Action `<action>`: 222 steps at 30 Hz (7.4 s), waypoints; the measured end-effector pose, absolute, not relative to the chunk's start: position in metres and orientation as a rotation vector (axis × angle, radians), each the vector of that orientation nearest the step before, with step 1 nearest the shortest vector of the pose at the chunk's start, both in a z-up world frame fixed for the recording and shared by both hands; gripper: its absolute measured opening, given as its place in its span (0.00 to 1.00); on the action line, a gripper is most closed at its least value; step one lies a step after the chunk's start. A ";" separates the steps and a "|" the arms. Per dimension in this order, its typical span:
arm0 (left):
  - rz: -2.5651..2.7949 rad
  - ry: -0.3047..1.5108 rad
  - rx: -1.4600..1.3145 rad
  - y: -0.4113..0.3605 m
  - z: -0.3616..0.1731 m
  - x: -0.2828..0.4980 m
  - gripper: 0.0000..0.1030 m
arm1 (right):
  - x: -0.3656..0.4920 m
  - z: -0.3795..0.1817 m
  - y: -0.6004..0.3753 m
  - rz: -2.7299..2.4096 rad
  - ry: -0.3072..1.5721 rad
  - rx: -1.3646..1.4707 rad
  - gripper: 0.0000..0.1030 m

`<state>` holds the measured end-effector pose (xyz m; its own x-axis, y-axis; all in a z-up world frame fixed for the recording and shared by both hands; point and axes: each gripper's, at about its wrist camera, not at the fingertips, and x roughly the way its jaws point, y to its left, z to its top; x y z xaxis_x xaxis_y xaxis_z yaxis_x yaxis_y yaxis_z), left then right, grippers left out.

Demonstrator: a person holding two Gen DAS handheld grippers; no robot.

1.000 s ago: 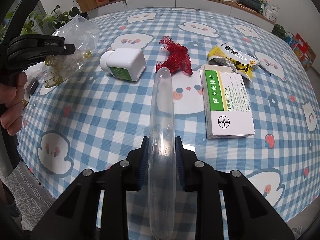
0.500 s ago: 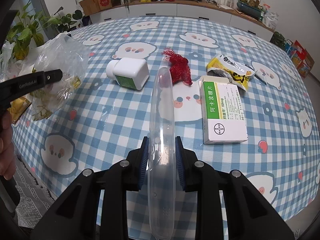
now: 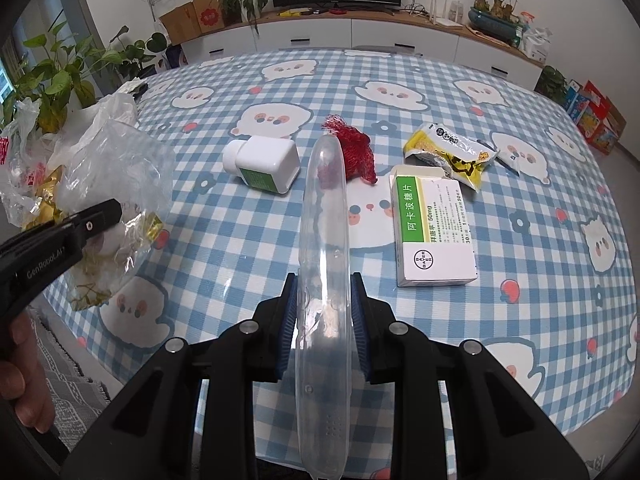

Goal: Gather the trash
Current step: 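Carry the plastic bag and clear tube toward the black trash bin, then open the right tool over the bin while the left tool releases the plastic bag, then move both tools back over the table toward the white bottle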

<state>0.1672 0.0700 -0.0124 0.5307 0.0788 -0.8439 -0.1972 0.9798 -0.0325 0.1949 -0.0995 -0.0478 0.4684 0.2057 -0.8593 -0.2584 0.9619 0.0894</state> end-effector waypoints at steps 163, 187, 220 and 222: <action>-0.079 1.155 -0.059 -0.094 -0.180 -0.041 0.21 | -0.049 -0.147 -0.254 0.067 1.013 -0.001 0.92; -0.044 1.009 -0.057 -0.078 -0.138 -0.055 0.87 | -0.050 -0.140 -0.253 0.068 0.983 0.025 0.92; 0.054 0.848 -0.129 -0.012 -0.028 -0.021 0.94 | -0.002 -0.049 -0.221 0.121 0.834 0.016 0.92; 0.053 0.841 -0.132 -0.011 -0.021 -0.014 0.94 | 0.001 -0.045 -0.220 0.118 0.822 0.012 0.92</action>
